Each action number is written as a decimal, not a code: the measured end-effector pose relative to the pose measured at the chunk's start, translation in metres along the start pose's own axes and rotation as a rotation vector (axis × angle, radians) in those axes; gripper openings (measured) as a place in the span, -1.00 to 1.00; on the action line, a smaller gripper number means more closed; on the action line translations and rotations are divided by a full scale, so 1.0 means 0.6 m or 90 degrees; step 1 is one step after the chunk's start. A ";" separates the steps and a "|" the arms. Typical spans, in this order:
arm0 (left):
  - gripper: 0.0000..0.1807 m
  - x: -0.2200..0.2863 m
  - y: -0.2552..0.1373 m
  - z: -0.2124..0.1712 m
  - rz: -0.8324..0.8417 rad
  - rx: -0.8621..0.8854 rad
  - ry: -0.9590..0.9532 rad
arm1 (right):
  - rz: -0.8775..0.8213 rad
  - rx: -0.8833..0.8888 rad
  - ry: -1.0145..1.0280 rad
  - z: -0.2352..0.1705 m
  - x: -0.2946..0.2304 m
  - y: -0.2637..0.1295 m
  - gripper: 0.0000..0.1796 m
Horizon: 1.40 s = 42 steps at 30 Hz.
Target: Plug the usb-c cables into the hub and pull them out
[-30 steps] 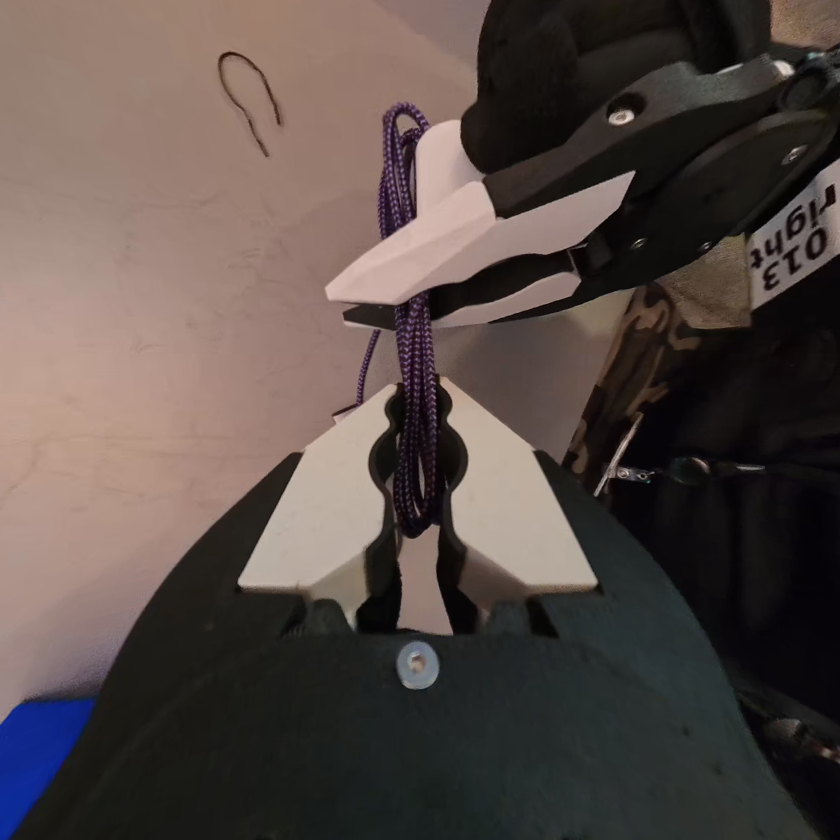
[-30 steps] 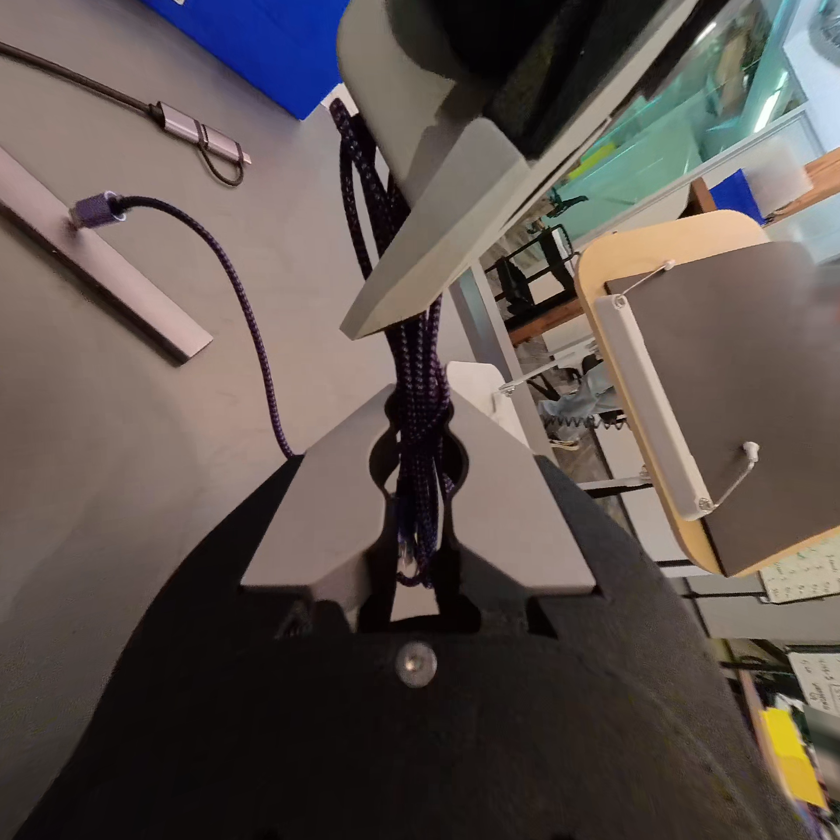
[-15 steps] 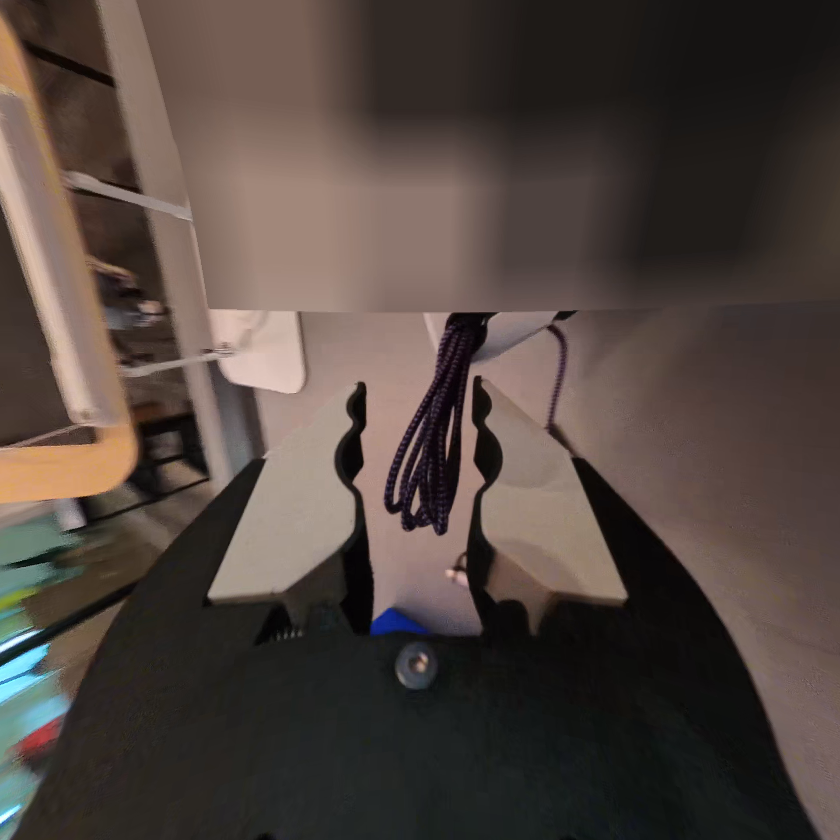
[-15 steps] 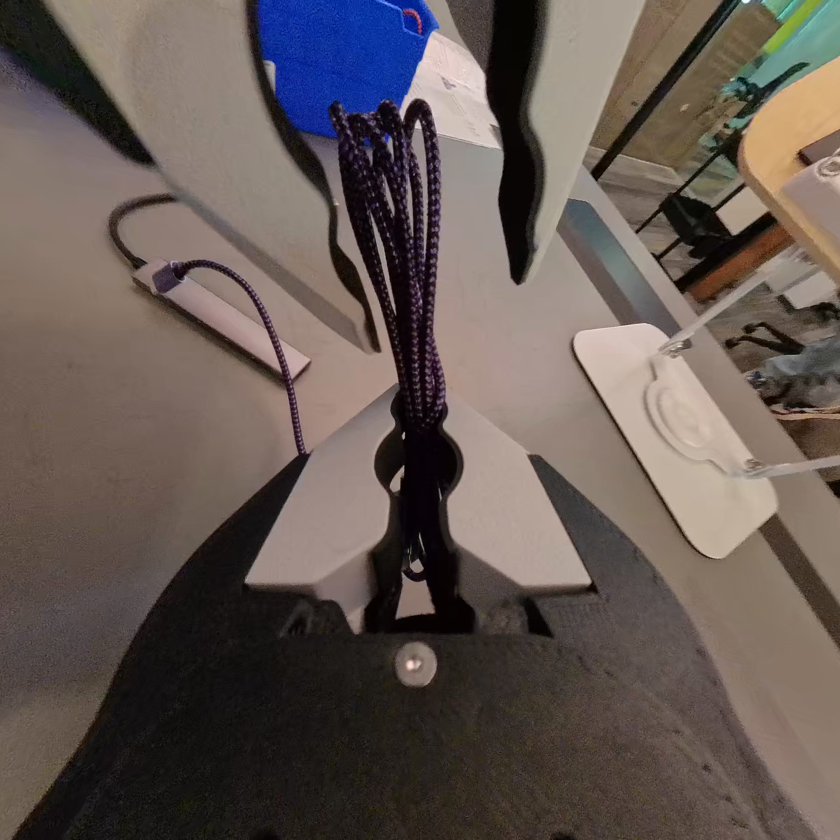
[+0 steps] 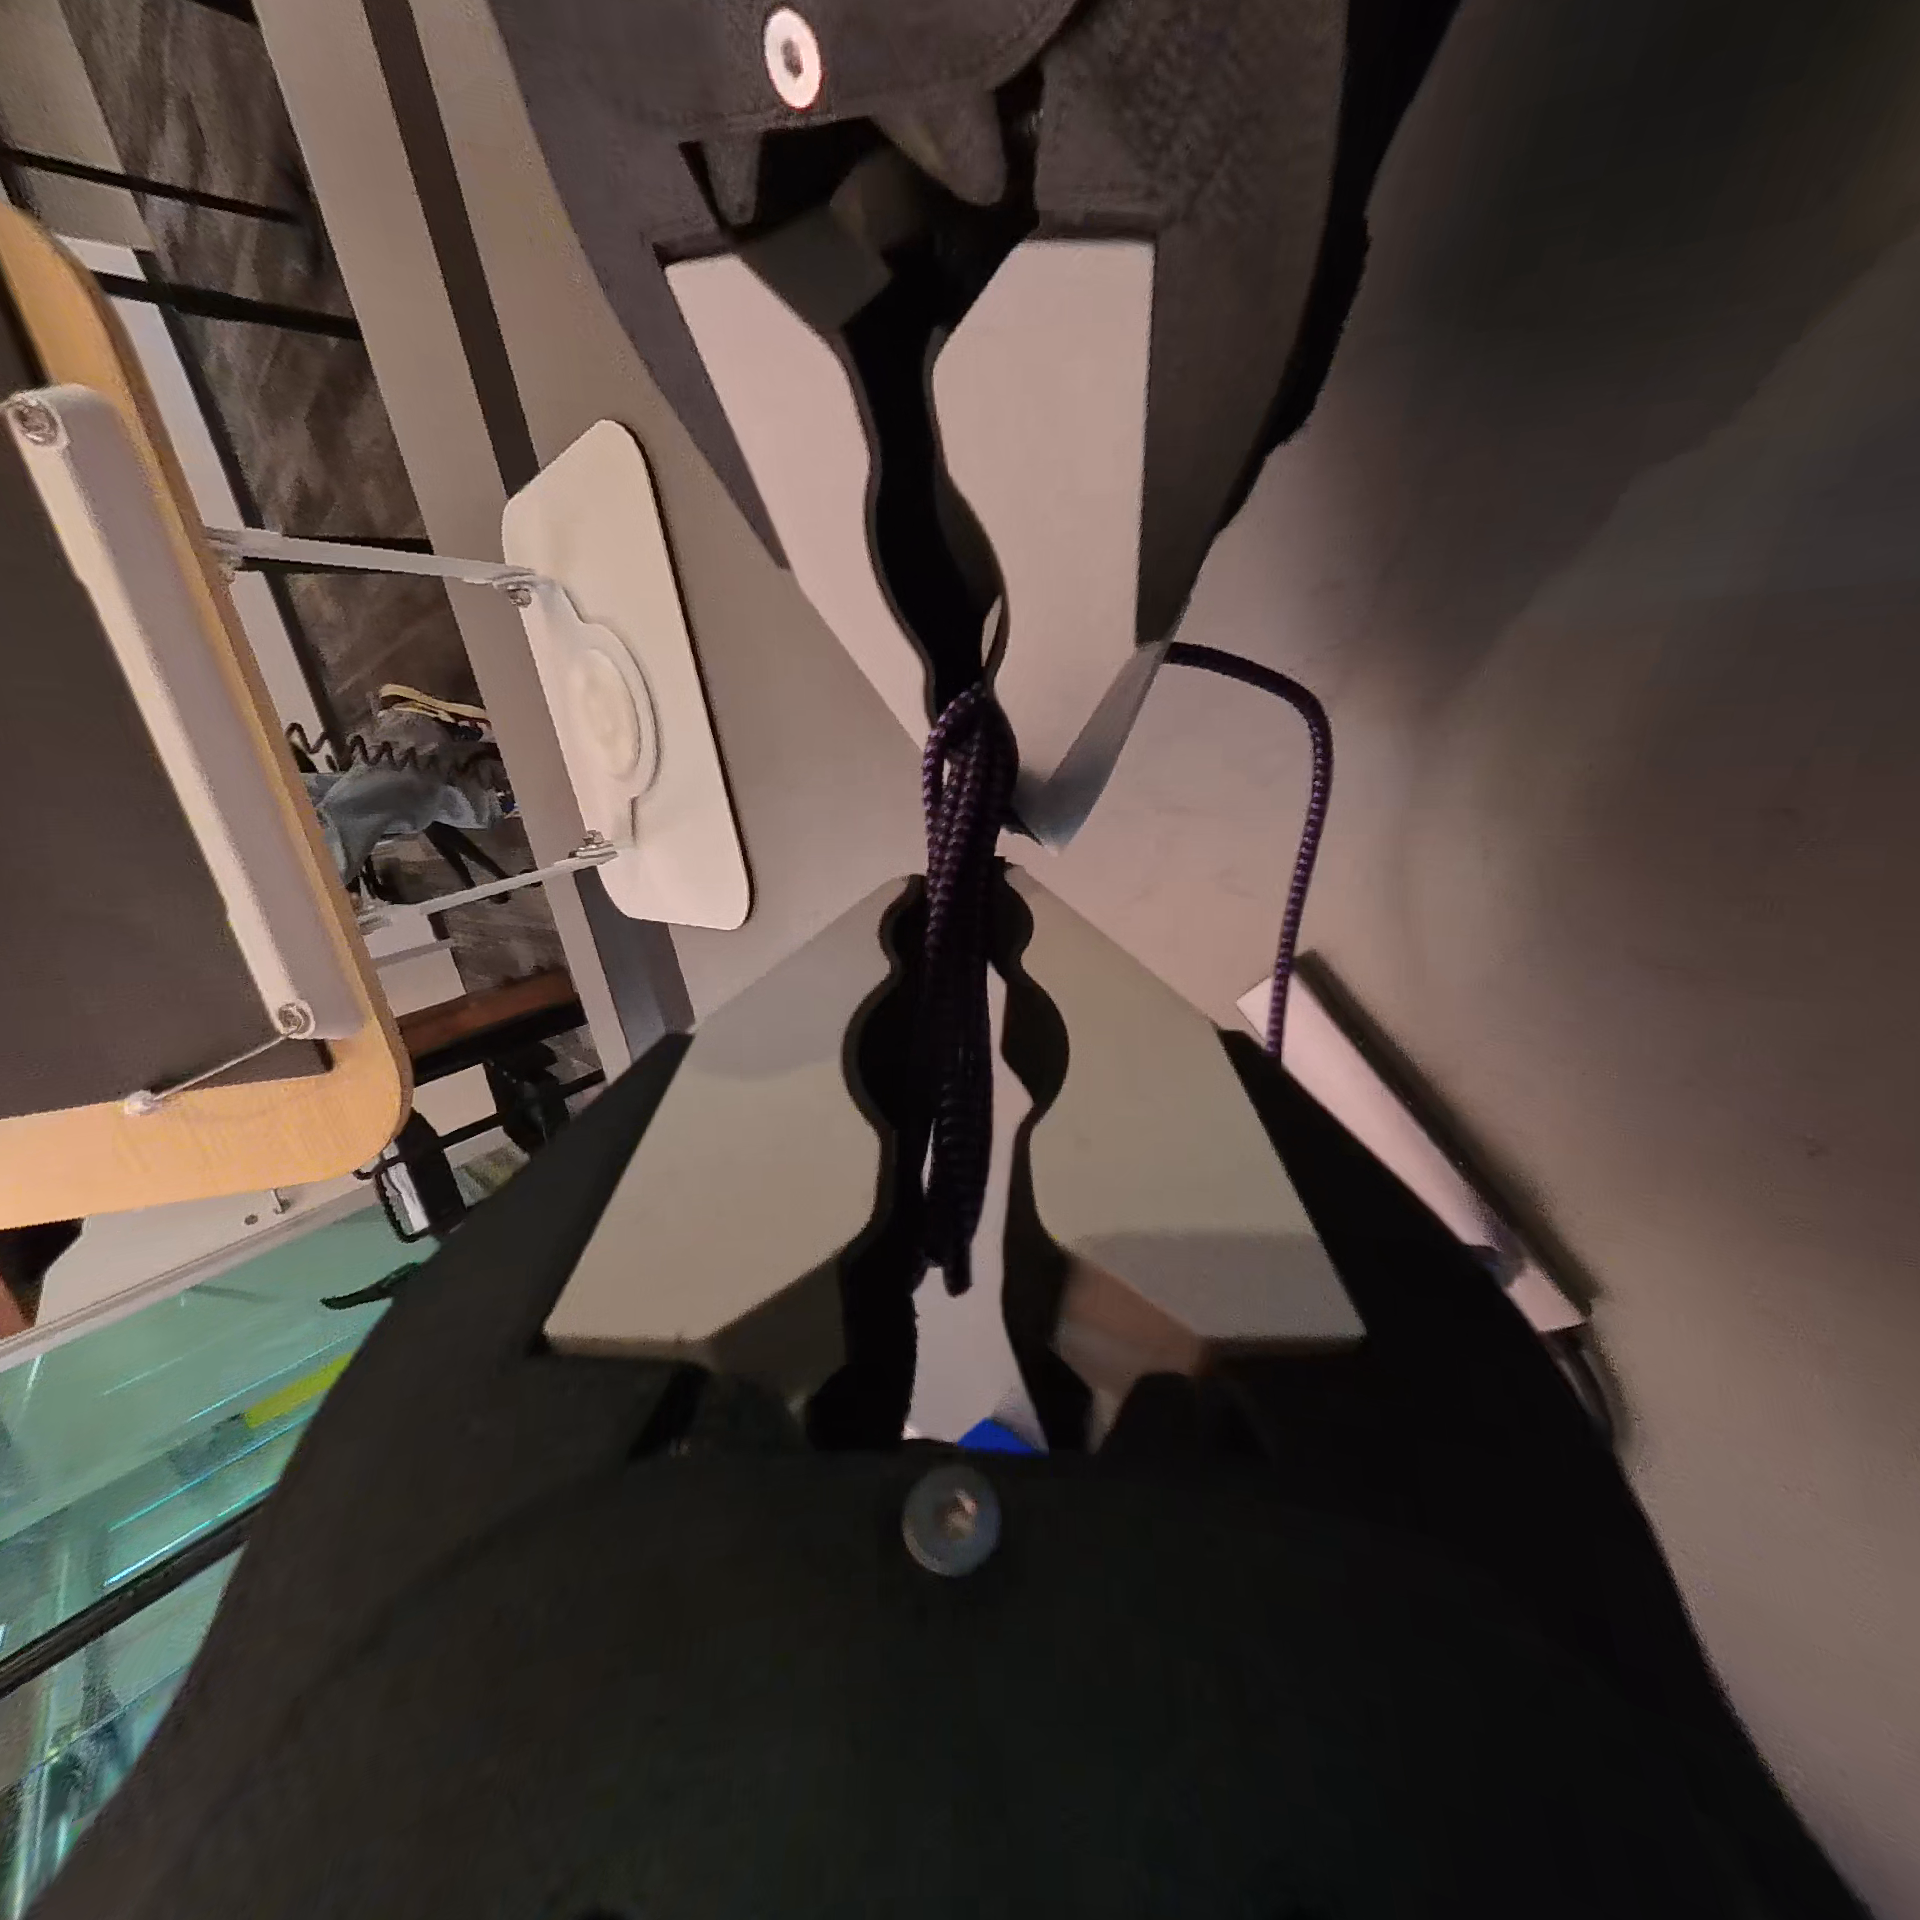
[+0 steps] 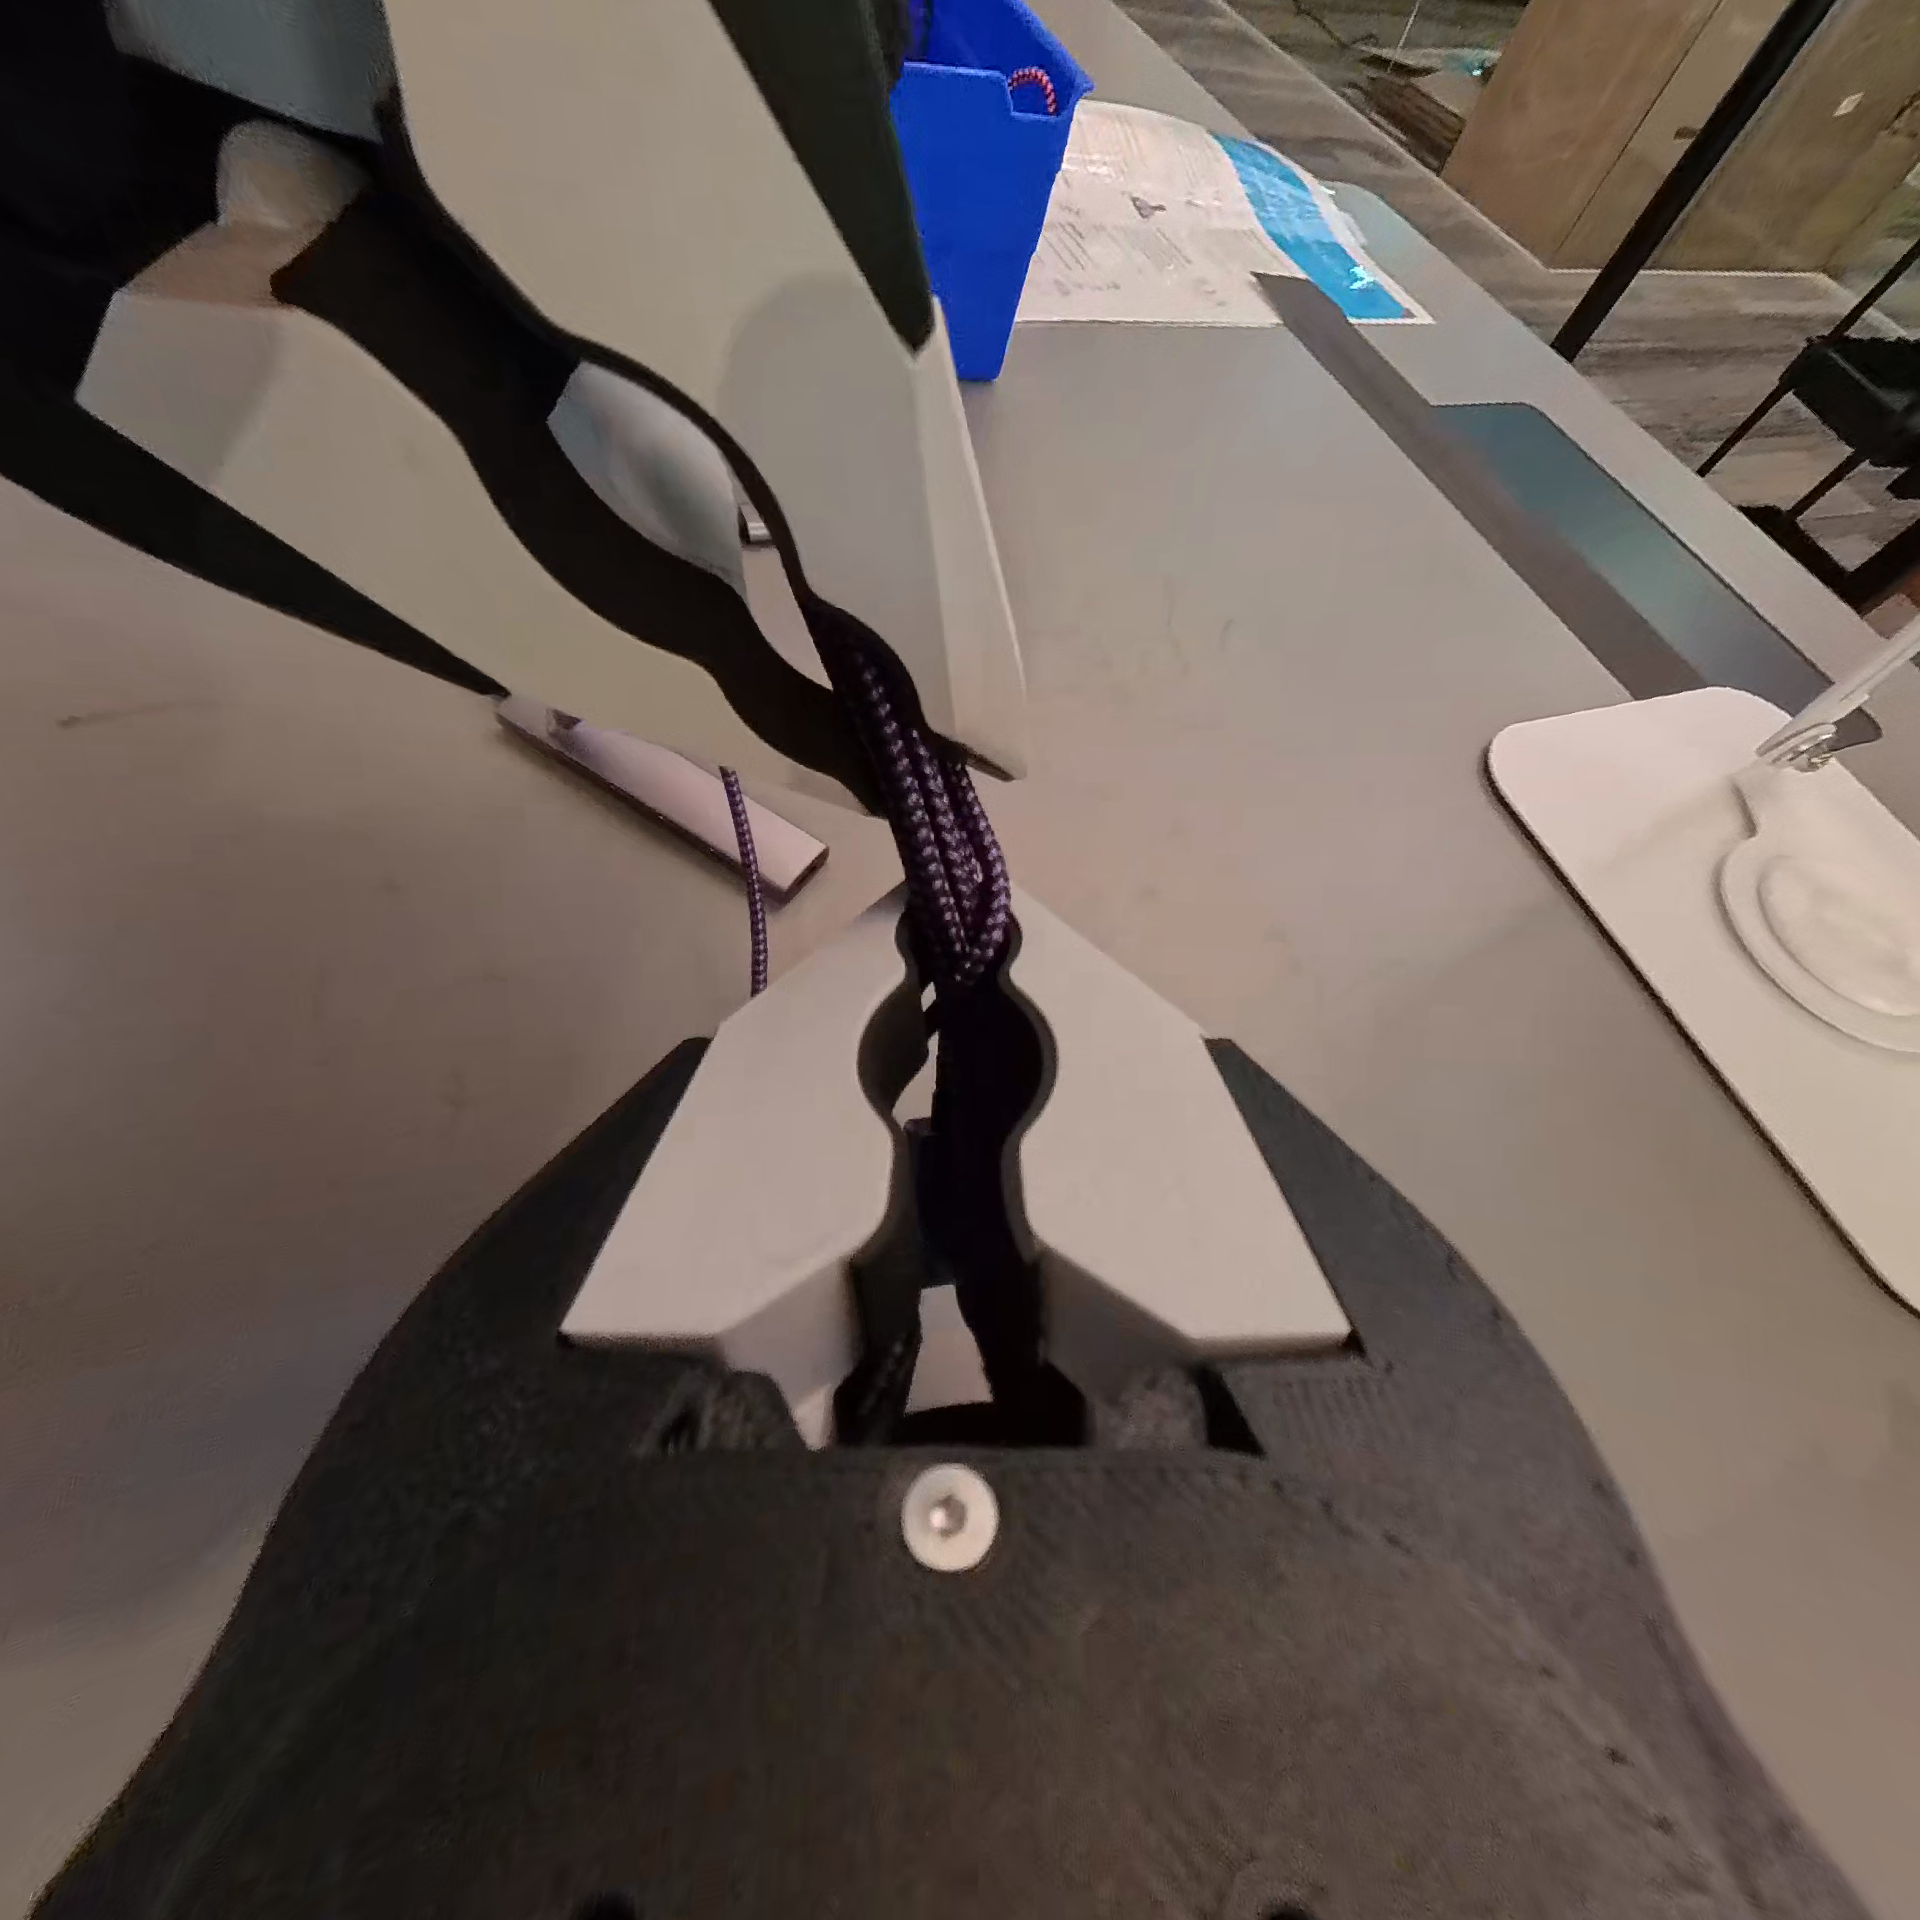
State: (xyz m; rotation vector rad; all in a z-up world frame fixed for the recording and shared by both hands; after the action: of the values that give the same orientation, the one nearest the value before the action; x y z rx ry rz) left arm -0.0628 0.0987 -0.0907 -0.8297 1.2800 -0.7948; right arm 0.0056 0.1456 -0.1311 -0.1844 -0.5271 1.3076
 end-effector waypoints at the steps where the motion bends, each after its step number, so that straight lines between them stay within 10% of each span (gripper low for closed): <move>1: -0.87 0.000 0.000 0.001 0.013 -0.002 0.006 | 0.007 0.000 0.011 0.000 0.001 0.000 -0.97; 6: -0.44 0.009 0.003 0.007 0.116 -0.059 0.113 | 0.102 0.001 0.106 -0.002 0.000 0.000 -0.97; 18: -0.95 0.025 0.026 -0.002 0.090 -0.138 0.175 | 0.154 -0.044 0.132 -0.013 -0.006 0.007 -0.96; 31: -0.97 -0.023 -0.003 -0.052 0.049 -0.128 0.021 | 0.035 0.072 0.224 -0.007 0.082 -0.037 -0.57; 42: -0.97 -0.028 -0.017 -0.107 0.048 -0.123 -0.057 | -0.154 -0.222 0.218 -0.125 0.154 -0.023 -0.72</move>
State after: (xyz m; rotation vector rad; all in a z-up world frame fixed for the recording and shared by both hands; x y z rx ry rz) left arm -0.1288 0.1030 -0.0799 -0.9549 1.3139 -0.5730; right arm 0.0679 0.2420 -0.1662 -0.6041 -0.4642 0.9162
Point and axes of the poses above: each gripper's, where its closed fingertips meet, y out along the fingers, z out of its top, x = y × z across the jaws, the point moved 8 cm from there along -y, back along the fingers, and after that the axes turned 14 degrees about -z, right-handed, at the moved point
